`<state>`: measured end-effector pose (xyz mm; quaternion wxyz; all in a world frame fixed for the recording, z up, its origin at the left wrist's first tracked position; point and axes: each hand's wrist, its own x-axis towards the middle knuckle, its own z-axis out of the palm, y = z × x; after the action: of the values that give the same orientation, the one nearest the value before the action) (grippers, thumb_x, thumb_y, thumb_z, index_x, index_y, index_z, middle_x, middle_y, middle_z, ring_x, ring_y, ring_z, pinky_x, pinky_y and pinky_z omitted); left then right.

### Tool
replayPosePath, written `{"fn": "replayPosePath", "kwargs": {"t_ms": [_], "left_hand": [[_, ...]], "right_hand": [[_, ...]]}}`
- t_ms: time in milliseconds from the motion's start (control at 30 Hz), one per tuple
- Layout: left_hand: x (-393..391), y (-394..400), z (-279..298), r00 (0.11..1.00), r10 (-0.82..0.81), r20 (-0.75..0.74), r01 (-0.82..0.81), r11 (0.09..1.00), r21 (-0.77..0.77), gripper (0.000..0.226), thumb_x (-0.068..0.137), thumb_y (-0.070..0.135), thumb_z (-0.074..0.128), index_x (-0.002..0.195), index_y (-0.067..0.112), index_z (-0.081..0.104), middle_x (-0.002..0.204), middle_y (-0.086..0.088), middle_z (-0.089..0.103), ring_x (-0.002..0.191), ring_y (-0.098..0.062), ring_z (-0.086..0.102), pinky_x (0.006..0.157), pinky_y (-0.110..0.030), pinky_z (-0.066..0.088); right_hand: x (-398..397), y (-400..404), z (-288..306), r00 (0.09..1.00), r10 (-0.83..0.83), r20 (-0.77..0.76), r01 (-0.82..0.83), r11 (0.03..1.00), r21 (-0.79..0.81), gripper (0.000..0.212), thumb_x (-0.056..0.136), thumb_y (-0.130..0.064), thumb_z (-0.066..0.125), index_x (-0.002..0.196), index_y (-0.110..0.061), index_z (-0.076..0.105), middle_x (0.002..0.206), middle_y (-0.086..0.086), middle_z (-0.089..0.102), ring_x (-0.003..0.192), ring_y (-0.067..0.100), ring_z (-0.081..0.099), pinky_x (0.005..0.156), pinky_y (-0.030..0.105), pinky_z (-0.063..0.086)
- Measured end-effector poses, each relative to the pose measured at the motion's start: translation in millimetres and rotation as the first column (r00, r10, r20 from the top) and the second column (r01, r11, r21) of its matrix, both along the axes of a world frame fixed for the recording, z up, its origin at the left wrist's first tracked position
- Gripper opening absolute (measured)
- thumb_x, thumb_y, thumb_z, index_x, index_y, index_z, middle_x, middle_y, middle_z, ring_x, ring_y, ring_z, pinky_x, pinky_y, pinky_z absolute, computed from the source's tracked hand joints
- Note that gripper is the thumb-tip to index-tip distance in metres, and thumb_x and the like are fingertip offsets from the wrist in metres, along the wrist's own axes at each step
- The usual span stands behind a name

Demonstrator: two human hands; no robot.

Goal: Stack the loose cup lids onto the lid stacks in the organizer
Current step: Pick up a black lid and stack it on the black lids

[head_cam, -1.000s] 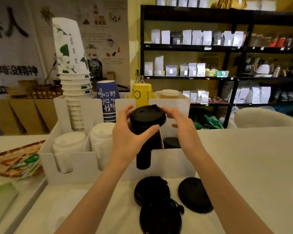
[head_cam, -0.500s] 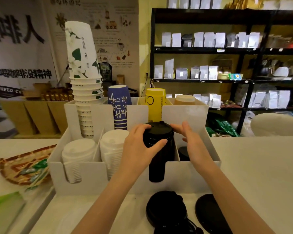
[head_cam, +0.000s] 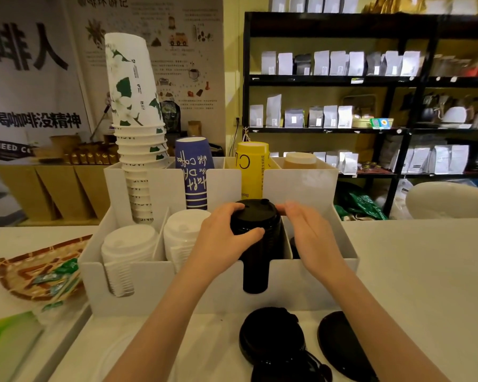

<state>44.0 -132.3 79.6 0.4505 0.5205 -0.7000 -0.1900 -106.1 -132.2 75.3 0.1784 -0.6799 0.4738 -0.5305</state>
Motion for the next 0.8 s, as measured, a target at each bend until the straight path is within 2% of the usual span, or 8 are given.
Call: {"fn": "replayPosePath", "kwargs": {"t_ms": [100, 233, 333, 400, 500, 567, 733, 800], "left_hand": [[-1, 0, -1, 1.0, -0.01, -0.002, 0.01, 1.0, -0.004, 0.055, 0.076, 0.028, 0.066, 0.125, 0.016, 0.044, 0.125, -0.005, 0.053, 0.11, -0.017, 0.05, 0.092, -0.033, 0.048], [-5, -1, -3, 0.999, 0.01, 0.031, -0.009, 0.999, -0.043, 0.056, 0.078, 0.029, 0.063, 0.127, 0.014, 0.041, 0.128, -0.004, 0.048, 0.114, -0.016, 0.045, 0.091, -0.024, 0.039], [-9, 1, -4, 0.99, 0.059, 0.128, -0.052, 0.997, -0.058, 0.06, 0.081, 0.031, 0.059, 0.133, 0.013, 0.034, 0.143, -0.005, 0.032, 0.131, -0.019, 0.029, 0.103, -0.025, 0.027], [-12, 7, -4, 0.978, 0.099, 0.181, -0.08, 0.99, -0.113, 0.06, 0.082, 0.032, 0.057, 0.134, 0.014, 0.032, 0.15, -0.006, 0.02, 0.138, -0.02, 0.017, 0.111, -0.029, 0.018], [-14, 30, -9, 0.968, 0.121, 0.222, -0.04, 0.94, -0.338, 0.05, 0.081, 0.034, 0.055, 0.126, 0.015, 0.041, 0.141, -0.008, 0.035, 0.13, -0.021, 0.03, 0.108, -0.031, 0.026], [-15, 48, -20, 0.968, 0.066, 0.242, 0.036, 0.918, -0.395, 0.047, 0.079, 0.04, 0.048, 0.119, 0.015, 0.048, 0.13, -0.007, 0.047, 0.121, -0.017, 0.041, 0.101, -0.026, 0.033], [-6, 81, -71, 0.931, -0.141, 0.337, 0.22, 0.953, -0.207, 0.049, 0.08, 0.051, 0.044, 0.122, 0.026, 0.045, 0.13, 0.007, 0.045, 0.109, 0.008, 0.032, 0.088, 0.001, 0.024], [-2, 88, -85, 0.938, -0.171, 0.302, 0.216, 0.969, -0.122, 0.048, 0.082, 0.047, 0.049, 0.125, 0.03, 0.039, 0.135, 0.012, 0.039, 0.11, 0.01, 0.029, 0.085, 0.001, 0.024]], "right_hand": [[-1, -1, -2, 0.998, -0.017, -0.063, 0.017, 1.0, 0.002, 0.056, 0.087, -0.043, 0.025, 0.098, 0.001, 0.058, 0.101, 0.024, 0.062, 0.095, 0.027, 0.053, 0.085, 0.035, 0.041], [-3, 4, 1, 0.996, 0.019, -0.084, -0.017, 0.999, 0.031, 0.044, 0.095, -0.031, 0.029, 0.101, 0.003, 0.056, 0.103, 0.027, 0.061, 0.095, 0.033, 0.053, 0.086, 0.045, 0.043], [-6, 12, 5, 0.99, 0.099, -0.098, -0.091, 0.992, 0.088, 0.034, 0.094, -0.029, 0.035, 0.112, -0.011, 0.057, 0.107, 0.007, 0.063, 0.092, 0.015, 0.054, 0.08, 0.026, 0.045], [-8, 19, 6, 0.987, 0.089, -0.134, -0.076, 0.992, 0.097, 0.035, 0.092, -0.029, 0.04, 0.125, -0.021, 0.049, 0.111, -0.009, 0.053, 0.101, 0.004, 0.047, 0.082, 0.019, 0.038], [-16, 37, 3, 0.994, 0.054, -0.094, -0.045, 0.995, 0.093, 0.038, 0.09, -0.029, 0.045, 0.127, -0.022, 0.045, 0.112, -0.011, 0.051, 0.104, 0.005, 0.048, 0.081, 0.014, 0.038], [-22, 51, -5, 0.996, 0.058, -0.068, -0.05, 0.992, 0.117, 0.036, 0.09, -0.028, 0.045, 0.126, -0.022, 0.047, 0.112, -0.009, 0.055, 0.103, 0.006, 0.051, 0.079, 0.01, 0.038], [-33, 77, -40, 0.988, 0.096, -0.119, -0.063, 0.965, 0.255, 0.032, 0.092, -0.03, 0.039, 0.121, -0.025, 0.051, 0.112, -0.009, 0.057, 0.102, 0.002, 0.049, 0.078, 0.008, 0.035], [-33, 84, -52, 0.993, 0.099, -0.07, -0.074, 0.949, 0.306, 0.028, 0.093, -0.029, 0.038, 0.114, -0.025, 0.056, 0.104, -0.008, 0.059, 0.097, 0.003, 0.052, 0.078, 0.008, 0.036]]}}
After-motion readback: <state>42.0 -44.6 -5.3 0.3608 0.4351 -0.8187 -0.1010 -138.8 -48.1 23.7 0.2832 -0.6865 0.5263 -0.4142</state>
